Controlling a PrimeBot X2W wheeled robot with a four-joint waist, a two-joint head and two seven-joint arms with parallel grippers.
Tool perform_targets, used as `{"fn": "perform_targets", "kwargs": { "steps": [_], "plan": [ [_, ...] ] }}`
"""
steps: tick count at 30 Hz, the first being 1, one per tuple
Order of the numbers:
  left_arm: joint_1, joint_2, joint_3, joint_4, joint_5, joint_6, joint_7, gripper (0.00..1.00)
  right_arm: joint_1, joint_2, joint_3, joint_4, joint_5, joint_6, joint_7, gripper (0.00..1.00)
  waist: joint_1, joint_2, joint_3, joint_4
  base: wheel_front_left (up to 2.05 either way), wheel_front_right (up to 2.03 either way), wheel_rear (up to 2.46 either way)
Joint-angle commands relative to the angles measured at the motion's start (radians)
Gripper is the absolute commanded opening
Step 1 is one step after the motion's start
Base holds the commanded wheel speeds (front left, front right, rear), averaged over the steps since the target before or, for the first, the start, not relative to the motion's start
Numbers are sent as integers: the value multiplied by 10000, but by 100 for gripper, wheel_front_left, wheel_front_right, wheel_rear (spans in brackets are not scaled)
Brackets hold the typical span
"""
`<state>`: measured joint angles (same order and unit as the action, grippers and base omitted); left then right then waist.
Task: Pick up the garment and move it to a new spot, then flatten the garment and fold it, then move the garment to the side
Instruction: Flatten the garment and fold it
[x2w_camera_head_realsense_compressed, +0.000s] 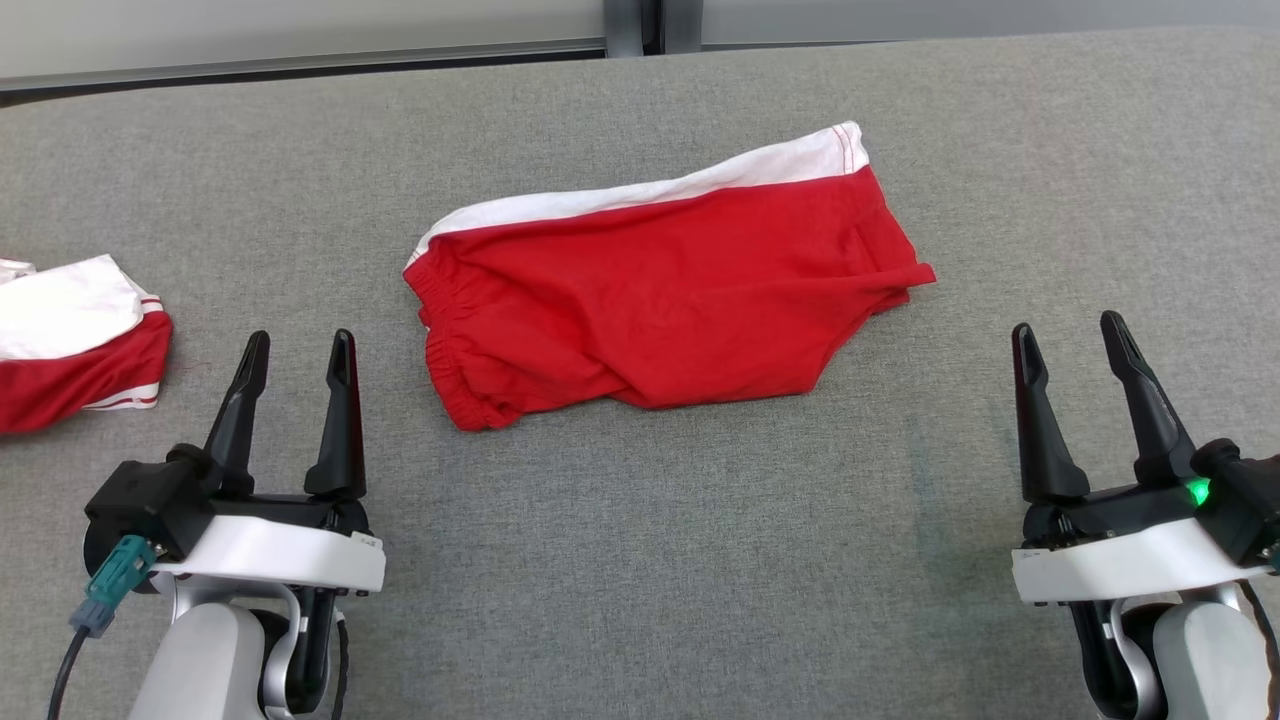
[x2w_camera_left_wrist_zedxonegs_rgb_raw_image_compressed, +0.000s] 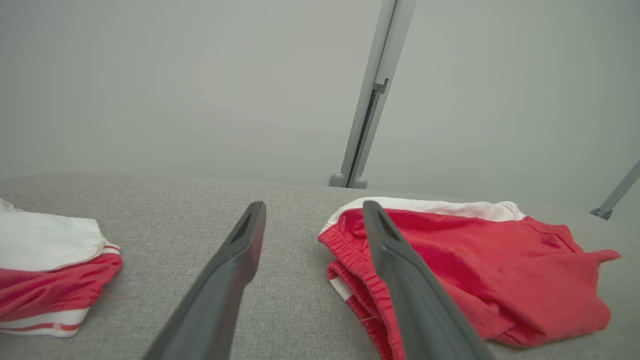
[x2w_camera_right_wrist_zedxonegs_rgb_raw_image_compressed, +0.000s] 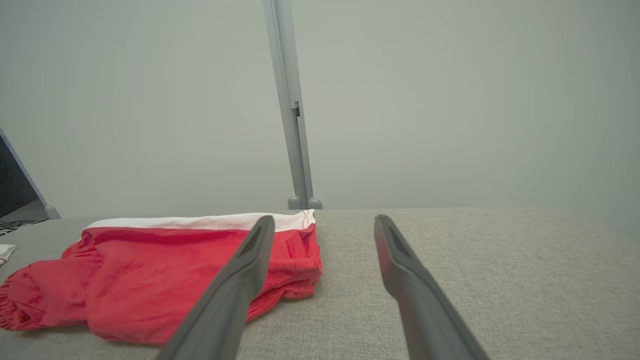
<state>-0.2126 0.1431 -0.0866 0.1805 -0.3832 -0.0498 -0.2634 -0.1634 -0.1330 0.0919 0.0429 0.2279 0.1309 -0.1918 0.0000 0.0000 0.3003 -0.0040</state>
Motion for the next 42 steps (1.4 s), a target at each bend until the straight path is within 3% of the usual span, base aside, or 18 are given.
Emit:
{"fn": "perform_targets", "kwargs": {
  "steps": [1,13,20,26,27,28,29,30,37,42],
  "plan": [
    [-105,25,49,25,57,-42,-13,100,52,-19,-30,-63,-51,-5,38,100,0,0,9,3,0,0,0],
    [-792,-169,-124,-25,133,-304,-12,100,-777,-327,-405,437,32,-5,419,100,0,0,796,666,0,0,0],
    [-1308,-470,-325,-120,246,-484,-12,100,-2567,-839,103,2205,102,-5,1206,100,0,0,1534,1310,0,0,0],
    [-1416,-599,-251,-80,338,-558,-12,100,-2989,-775,478,3406,318,-5,2051,100,0,0,1529,1406,0,0,0],
    [-1392,-613,-219,-82,347,-572,-12,100,-2968,-699,540,3480,414,-5,2198,92,0,0,1503,1376,0,0,0],
    [-1369,-626,-187,-87,367,-584,-12,100,-2943,-624,565,3553,527,-5,2402,48,0,0,1484,1338,0,0,0],
    [-1353,-637,-164,-95,394,-597,-12,100,-2921,-612,658,3594,544,-5,2615,30,0,0,1464,1301,0,0,0],
    [-1332,-651,-145,-100,419,-607,-12,100,-2912,-553,735,3570,691,-5,2735,0,0,0,1437,1263,0,0,0],
    [-1102,-683,-60,0,537,-636,-12,100,-2604,-559,807,3021,816,-5,2648,0,0,0,1161,1065,0,0,0],
    [-807,-695,0,112,612,-678,-13,100,-1568,-447,506,2529,830,-5,2325,0,0,0,721,927,0,0,0]
  ]
}}
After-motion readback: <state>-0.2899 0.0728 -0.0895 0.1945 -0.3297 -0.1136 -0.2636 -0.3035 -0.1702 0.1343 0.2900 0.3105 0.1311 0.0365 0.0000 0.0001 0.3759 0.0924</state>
